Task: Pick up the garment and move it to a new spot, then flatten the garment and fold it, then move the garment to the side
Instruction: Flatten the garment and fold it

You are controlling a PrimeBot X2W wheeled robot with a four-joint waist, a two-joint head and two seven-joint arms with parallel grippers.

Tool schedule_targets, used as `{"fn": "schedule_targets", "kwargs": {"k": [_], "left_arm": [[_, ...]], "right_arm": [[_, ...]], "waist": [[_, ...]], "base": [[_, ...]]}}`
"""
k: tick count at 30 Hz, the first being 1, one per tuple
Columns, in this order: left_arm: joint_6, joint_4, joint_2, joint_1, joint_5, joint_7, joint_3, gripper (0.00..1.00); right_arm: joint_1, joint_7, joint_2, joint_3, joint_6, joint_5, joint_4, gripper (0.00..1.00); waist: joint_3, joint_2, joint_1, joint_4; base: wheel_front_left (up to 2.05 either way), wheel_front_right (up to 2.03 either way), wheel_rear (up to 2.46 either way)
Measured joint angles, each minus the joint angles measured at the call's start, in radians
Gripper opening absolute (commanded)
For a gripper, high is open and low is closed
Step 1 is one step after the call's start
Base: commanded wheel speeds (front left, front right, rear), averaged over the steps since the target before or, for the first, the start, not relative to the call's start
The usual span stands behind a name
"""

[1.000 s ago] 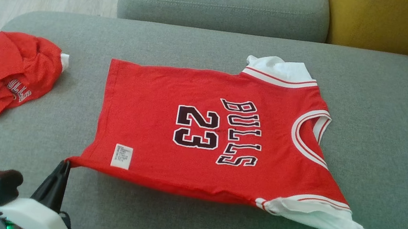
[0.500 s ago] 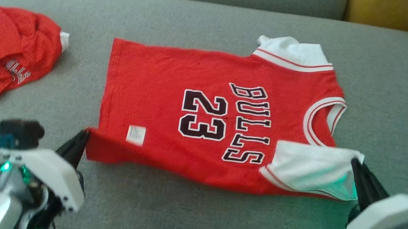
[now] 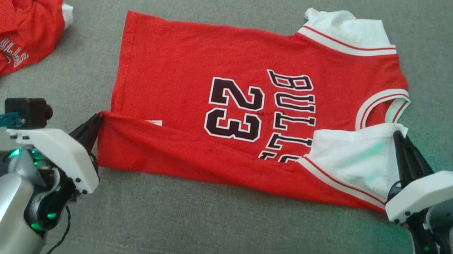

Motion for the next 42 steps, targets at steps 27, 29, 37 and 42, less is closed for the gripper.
{"fn": "schedule_targets", "kwargs": {"k": [27,29,37,42], "left_arm": [[0.115,-0.174,-0.006,0.228,0.203,-0.409,0.007,1.00],[0.117,-0.181,-0.003,0.242,0.204,-0.409,0.006,1.00],[0.123,-0.197,0.002,0.243,0.204,-0.400,0.004,1.00],[0.123,-0.198,0.004,0.244,0.202,-0.398,0.002,1.00]], "right_arm": [[0.248,-0.225,0.093,-0.111,0.000,-0.252,-0.247,1.00],[0.263,-0.209,0.102,-0.119,0.000,-0.254,-0.269,1.00],[0.269,-0.172,0.118,-0.123,0.000,-0.252,-0.299,1.00],[0.271,-0.160,0.120,-0.128,0.000,-0.252,-0.302,1.00]], "waist": [[-0.089,0.0000,0.0000,-0.028],[-0.091,0.0000,0.0000,-0.028],[-0.102,0.0000,0.0000,-0.028],[-0.108,0.0000,0.0000,-0.029]], "base": [[0.00,0.00,0.00],[0.00,0.00,0.00],[0.00,0.00,0.00],[0.00,0.00,0.00]]}}
